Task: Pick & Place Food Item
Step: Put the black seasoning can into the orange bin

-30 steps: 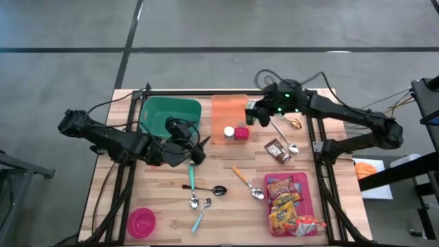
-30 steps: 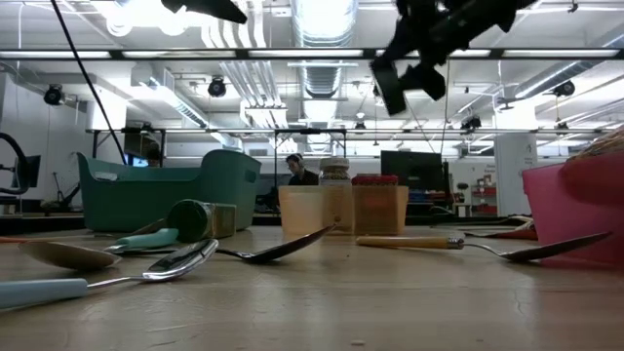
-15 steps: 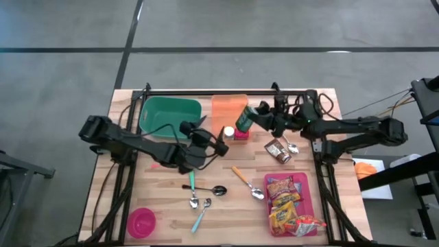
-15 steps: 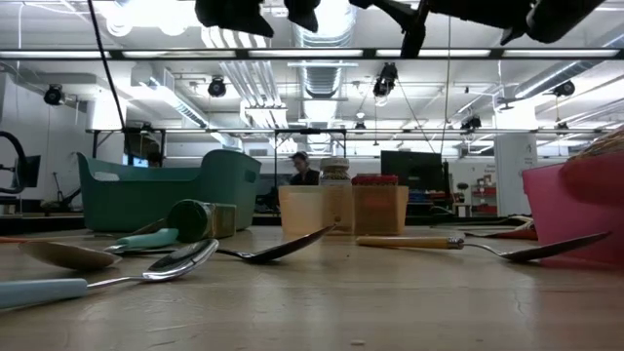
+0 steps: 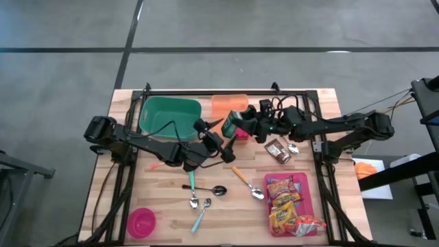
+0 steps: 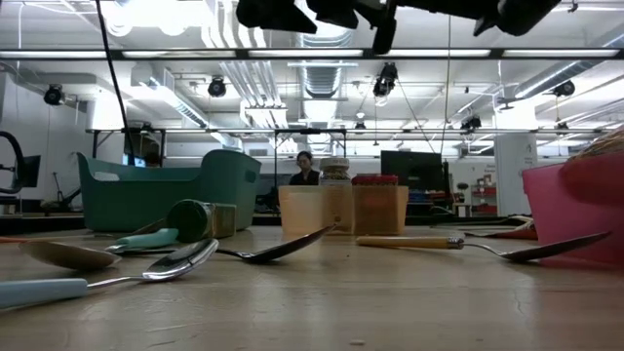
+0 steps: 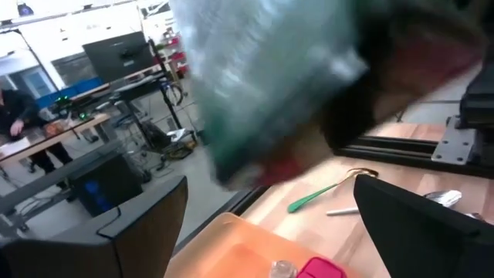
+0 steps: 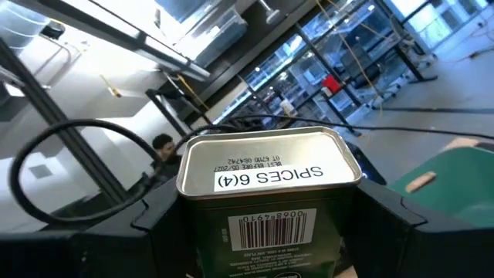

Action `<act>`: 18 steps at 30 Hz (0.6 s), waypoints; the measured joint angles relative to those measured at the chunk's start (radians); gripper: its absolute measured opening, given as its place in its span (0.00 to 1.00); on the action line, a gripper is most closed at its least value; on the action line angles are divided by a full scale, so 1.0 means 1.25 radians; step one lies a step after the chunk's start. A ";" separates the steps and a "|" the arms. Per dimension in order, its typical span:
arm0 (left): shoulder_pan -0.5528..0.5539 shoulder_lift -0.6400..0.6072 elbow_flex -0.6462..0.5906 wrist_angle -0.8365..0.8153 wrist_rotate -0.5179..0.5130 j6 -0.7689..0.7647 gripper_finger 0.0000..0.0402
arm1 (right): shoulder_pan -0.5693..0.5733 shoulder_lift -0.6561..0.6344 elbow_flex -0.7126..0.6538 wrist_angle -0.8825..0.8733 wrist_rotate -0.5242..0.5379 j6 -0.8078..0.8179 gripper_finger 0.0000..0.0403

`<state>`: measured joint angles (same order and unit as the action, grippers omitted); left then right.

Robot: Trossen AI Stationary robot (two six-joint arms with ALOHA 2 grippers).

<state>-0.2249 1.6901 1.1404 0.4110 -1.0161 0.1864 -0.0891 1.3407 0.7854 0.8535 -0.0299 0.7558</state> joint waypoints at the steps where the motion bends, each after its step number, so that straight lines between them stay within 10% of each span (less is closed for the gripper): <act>1: -0.001 0.000 0.000 -0.001 -0.001 0.004 0.92 | 0.003 0.003 0.007 0.001 0.000 0.000 0.62; 18: -0.025 -0.032 0.009 0.036 0.000 0.138 0.91 | 0.016 -0.001 0.012 -0.008 0.000 0.004 0.62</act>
<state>-0.2563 1.6501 1.1518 0.4561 -1.0164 0.3588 -0.0694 1.3391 0.8005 0.8435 -0.0300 0.7607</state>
